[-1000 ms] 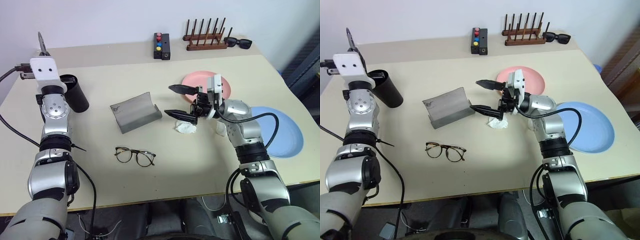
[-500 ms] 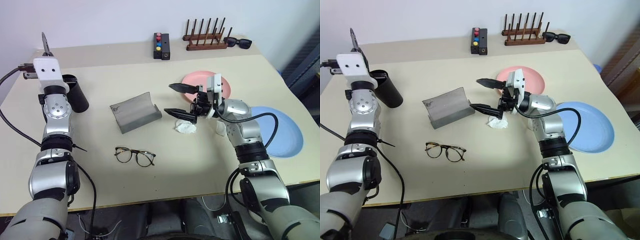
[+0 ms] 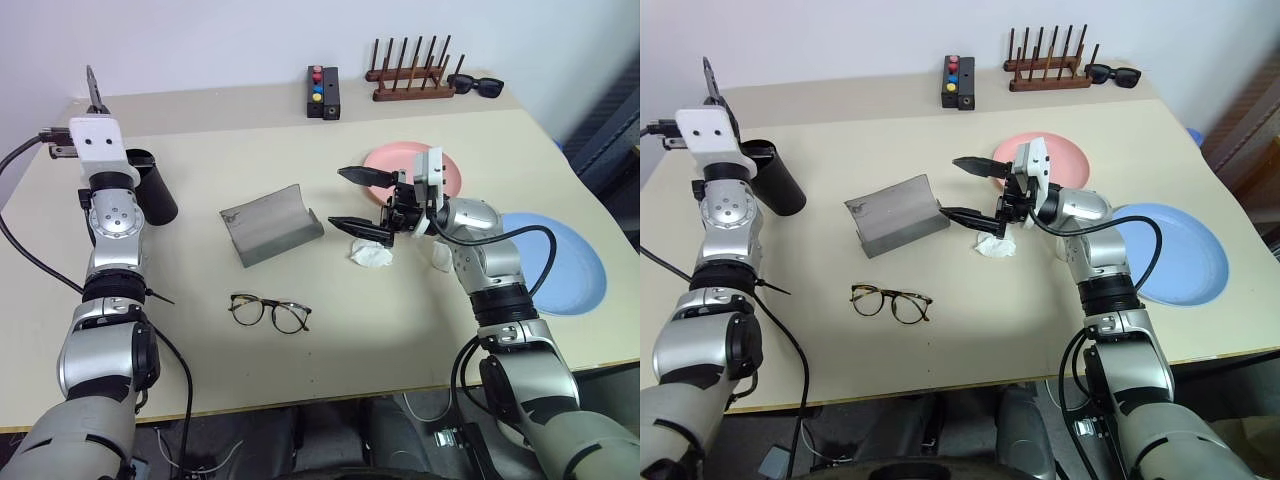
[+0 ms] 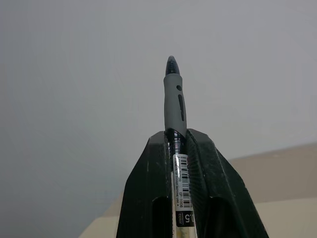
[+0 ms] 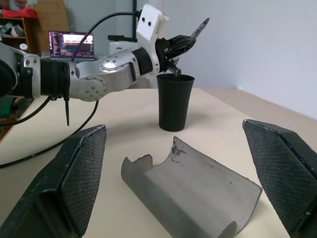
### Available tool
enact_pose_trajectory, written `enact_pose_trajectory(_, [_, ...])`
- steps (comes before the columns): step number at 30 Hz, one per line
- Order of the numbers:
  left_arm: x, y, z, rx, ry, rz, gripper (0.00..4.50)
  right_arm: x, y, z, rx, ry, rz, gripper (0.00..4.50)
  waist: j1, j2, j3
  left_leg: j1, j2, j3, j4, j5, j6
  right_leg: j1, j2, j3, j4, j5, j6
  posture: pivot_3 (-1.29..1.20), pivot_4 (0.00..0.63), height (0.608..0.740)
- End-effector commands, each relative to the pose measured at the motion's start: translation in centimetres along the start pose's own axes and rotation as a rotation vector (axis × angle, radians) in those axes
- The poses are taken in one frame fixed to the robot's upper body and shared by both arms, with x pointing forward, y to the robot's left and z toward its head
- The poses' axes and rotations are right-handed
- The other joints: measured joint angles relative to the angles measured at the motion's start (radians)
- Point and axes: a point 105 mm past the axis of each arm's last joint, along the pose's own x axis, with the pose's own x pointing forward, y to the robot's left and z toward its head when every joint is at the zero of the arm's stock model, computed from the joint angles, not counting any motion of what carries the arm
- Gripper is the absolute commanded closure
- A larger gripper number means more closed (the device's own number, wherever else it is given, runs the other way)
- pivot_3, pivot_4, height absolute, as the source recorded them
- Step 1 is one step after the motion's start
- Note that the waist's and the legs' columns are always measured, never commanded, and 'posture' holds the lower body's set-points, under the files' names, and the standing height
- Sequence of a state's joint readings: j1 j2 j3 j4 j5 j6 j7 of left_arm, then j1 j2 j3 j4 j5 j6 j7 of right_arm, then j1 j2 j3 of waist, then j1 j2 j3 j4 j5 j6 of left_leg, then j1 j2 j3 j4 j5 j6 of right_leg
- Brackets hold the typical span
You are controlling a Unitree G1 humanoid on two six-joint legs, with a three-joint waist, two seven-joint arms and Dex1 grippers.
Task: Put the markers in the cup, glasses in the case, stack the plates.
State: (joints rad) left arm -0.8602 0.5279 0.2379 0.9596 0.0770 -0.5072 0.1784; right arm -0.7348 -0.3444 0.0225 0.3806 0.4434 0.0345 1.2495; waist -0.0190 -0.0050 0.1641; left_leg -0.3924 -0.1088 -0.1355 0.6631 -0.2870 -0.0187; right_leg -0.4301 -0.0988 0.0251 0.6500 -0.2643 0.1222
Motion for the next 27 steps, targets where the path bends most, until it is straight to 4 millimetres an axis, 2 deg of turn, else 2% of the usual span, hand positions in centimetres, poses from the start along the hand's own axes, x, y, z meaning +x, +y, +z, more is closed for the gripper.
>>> enact_pose_trajectory(1, [0.7, 0.3, 1.6, -0.010, -0.060, 0.014, 2.28, 0.0, -0.4, 1.4, -0.052, -0.032, -0.009, 0.00, 0.000, 0.000, 0.000, 0.000, 0.000, 0.000, 0.000, 0.000, 0.000, 0.000, 0.000, 0.000, 0.000, 0.000, 0.000, 0.00, 0.150, 0.740])
enact_pose_trajectory(5, [0.7, 0.3, 1.6, -0.014, -0.061, 0.012, 0.23, -0.1, -0.3, 1.4, -0.053, -0.032, -0.011, 0.00, 0.000, 0.000, 0.000, 0.000, 0.000, 0.000, 0.000, 0.000, 0.000, 0.000, 0.000, 0.000, 0.000, 0.000, 0.000, 0.00, 0.150, 0.740])
enact_pose_trajectory(6, [0.7, 0.3, 1.6, -0.016, -0.061, 0.012, 0.06, -0.1, -0.3, 1.4, -0.053, -0.032, -0.012, 0.00, 0.000, 0.000, 0.000, 0.000, 0.000, 0.000, 0.000, 0.000, 0.000, 0.000, 0.000, 0.000, 0.000, 0.000, 0.000, 0.00, 0.150, 0.740])
enact_pose_trajectory(13, [0.8, 0.1, 2.5, -0.038, -0.096, 0.007, 0.06, 0.0, -0.5, 1.5, -0.055, -0.032, -0.014, 0.00, 0.000, 0.000, 0.000, 0.000, 0.000, 0.000, 0.000, 0.000, 0.000, 0.000, 0.000, 0.000, 0.000, 0.000, 0.000, 0.00, 0.150, 0.740])
enact_pose_trajectory(17, [0.8, -0.8, 4.3, -0.120, -0.161, -0.061, 0.06, -0.3, -0.5, 1.5, -0.061, -0.019, -0.019, 0.00, 0.002, 0.000, 0.000, 0.000, 0.000, 0.000, 0.000, 0.000, 0.000, 0.000, 0.000, 0.000, 0.000, 0.000, 0.000, 0.00, 0.150, 0.740])
enact_pose_trajectory(21, [-0.6, -4.0, 6.7, -0.358, -0.178, -0.358, 0.06, -1.0, -0.2, 1.4, -0.072, 0.026, -0.021, 0.00, 0.001, 0.000, 0.000, -0.001, 0.000, 0.000, 0.001, 0.000, 0.000, 0.000, -0.001, 0.000, 0.000, 0.000, 0.000, 0.00, 0.150, 0.740])
enact_pose_trajectory(24, [-2.5, -4.8, 8.2, -0.471, -0.155, -0.549, 0.06, -1.5, 0.1, 1.4, -0.068, 0.042, -0.026, 0.00, -0.007, 0.000, 0.000, -0.001, 0.000, 0.000, 0.000, 0.000, 0.000, 0.000, -0.001, 0.000, 0.000, 0.000, 0.000, 0.00, 0.150, 0.740])
enact_pose_trajectory(27, [-4.5, -5.0, 9.3, -0.496, -0.086, -0.750, 0.06, -2.2, 0.2, 1.4, -0.072, 0.064, -0.067, 0.00, -0.023, 0.000, 0.000, -0.001, 0.001, 0.000, 0.000, 0.000, 0.000, 0.000, -0.001, 0.001, 0.000, 0.000, 0.000, 0.00, 0.150, 0.740])
